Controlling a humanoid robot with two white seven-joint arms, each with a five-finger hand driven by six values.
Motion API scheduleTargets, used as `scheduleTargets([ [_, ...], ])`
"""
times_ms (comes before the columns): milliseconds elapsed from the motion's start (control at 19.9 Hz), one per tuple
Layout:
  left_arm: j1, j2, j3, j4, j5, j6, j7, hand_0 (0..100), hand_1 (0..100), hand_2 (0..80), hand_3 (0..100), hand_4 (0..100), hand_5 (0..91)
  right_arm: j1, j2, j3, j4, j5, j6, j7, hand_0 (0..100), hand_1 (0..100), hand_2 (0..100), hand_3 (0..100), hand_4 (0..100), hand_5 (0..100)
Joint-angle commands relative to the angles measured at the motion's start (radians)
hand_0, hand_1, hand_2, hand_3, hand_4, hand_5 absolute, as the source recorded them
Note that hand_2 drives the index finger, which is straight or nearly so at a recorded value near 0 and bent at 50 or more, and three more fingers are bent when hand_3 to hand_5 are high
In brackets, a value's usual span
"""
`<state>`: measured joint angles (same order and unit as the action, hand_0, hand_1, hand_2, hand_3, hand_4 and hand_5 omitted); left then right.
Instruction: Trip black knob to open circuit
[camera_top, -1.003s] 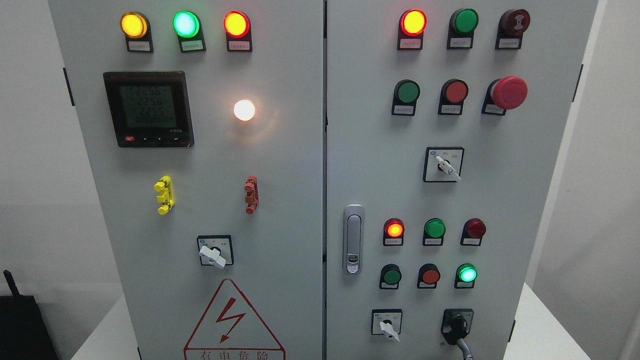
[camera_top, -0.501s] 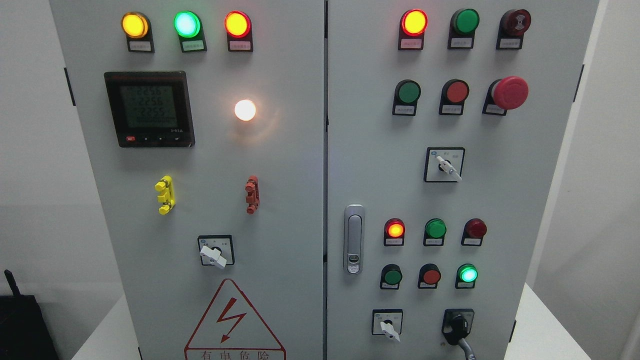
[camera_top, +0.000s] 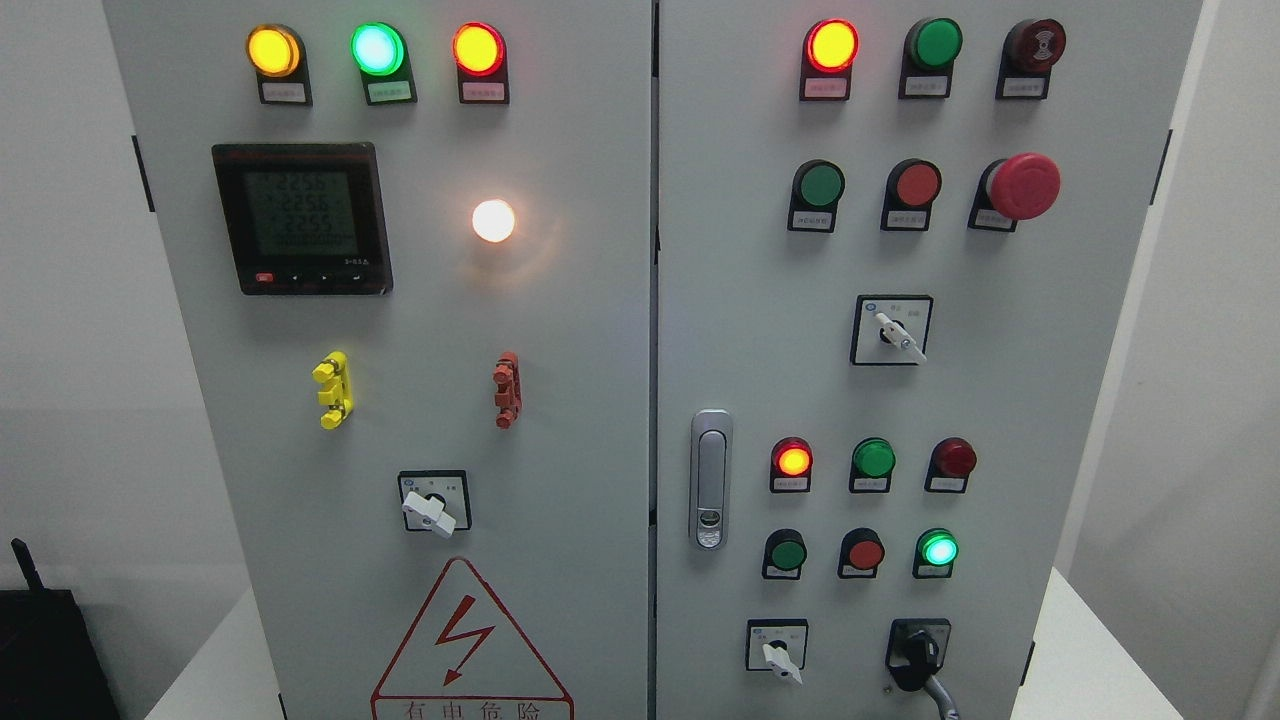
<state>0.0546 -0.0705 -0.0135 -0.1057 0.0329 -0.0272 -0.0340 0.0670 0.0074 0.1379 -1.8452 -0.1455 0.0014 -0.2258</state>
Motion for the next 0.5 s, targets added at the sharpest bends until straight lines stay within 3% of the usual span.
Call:
scheduleTargets([
  [0,-0.004,-0.002,0.001,0.0,0.002,0.0,0.0,12,39,0.0,0,0,0.0,-0.007,-0.003,-0.006,-0.025,-0.002,-0.015,0.02,0,9,5,100,100,100],
  [451,-0.004,-0.002,0.001,0.0,0.002,-0.002,0.0,12,39,0.0,0,0,0.0,-0.006,-0.018,-0.029,-0.023,-0.023,-0.015,0.009,0,9,5,100,100,100],
])
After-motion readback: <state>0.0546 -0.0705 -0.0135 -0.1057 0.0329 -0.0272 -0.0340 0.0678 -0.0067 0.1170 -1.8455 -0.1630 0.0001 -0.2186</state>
